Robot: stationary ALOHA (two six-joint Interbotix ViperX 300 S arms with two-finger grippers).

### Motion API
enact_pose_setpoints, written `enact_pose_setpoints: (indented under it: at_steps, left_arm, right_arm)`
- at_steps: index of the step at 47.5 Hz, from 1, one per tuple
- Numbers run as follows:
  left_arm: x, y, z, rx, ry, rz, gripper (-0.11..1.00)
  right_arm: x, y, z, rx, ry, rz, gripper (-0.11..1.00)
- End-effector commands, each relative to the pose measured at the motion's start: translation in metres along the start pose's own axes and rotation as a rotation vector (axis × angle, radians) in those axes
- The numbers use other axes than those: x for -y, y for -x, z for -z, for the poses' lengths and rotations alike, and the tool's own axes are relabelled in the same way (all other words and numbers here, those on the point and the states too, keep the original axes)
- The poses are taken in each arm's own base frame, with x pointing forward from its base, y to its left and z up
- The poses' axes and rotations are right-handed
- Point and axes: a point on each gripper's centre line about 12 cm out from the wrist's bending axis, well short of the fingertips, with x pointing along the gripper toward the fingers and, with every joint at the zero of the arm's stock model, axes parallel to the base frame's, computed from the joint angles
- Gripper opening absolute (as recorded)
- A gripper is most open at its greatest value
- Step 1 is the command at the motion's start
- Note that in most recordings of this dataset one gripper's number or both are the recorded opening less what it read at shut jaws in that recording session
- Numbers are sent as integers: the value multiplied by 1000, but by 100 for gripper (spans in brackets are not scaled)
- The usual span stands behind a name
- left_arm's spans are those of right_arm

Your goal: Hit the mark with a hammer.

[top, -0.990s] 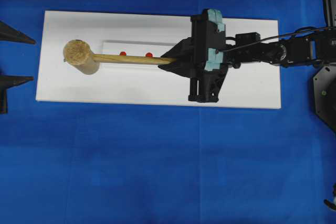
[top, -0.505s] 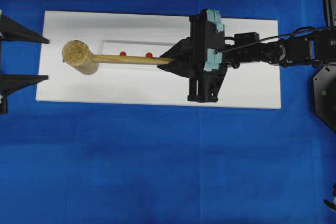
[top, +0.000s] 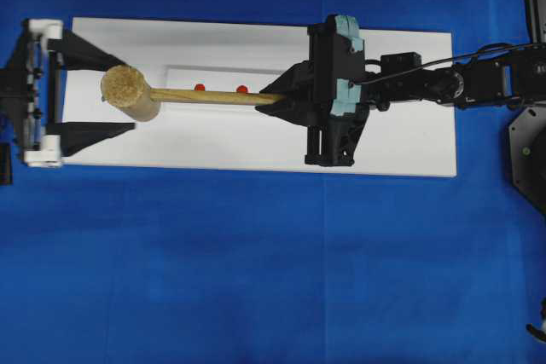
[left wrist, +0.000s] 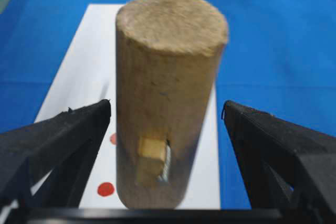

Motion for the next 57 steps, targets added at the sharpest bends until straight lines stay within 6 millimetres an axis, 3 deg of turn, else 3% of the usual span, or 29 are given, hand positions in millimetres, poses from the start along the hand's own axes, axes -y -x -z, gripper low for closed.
enact_pose_setpoints:
  at_steps: [1,14,29,34,40,57]
  left_arm:
    - [-4,-11,-10,22,4,-15,93]
    - [-5,-38,-11,-5,4,-17,93]
    - [-5,-42,-13,-5,3,-15,91]
    - [-3,-42,-13,-3,1,-8,78]
    - [-1,-42,-13,-3,-20,-1,43]
    - [-1,-41,-13,-2,-18,-1,43]
  right_arm:
    - [-6,4,-21,54,7,-17,1]
    - [-7,6,-23,58,11,-25,1]
    - [-8,6,-23,59,20,-25,1]
    - [-8,6,-23,59,29,-26,1]
    - [-8,6,-23,59,32,-27,1]
    - [-8,5,-22,57,33,-27,1]
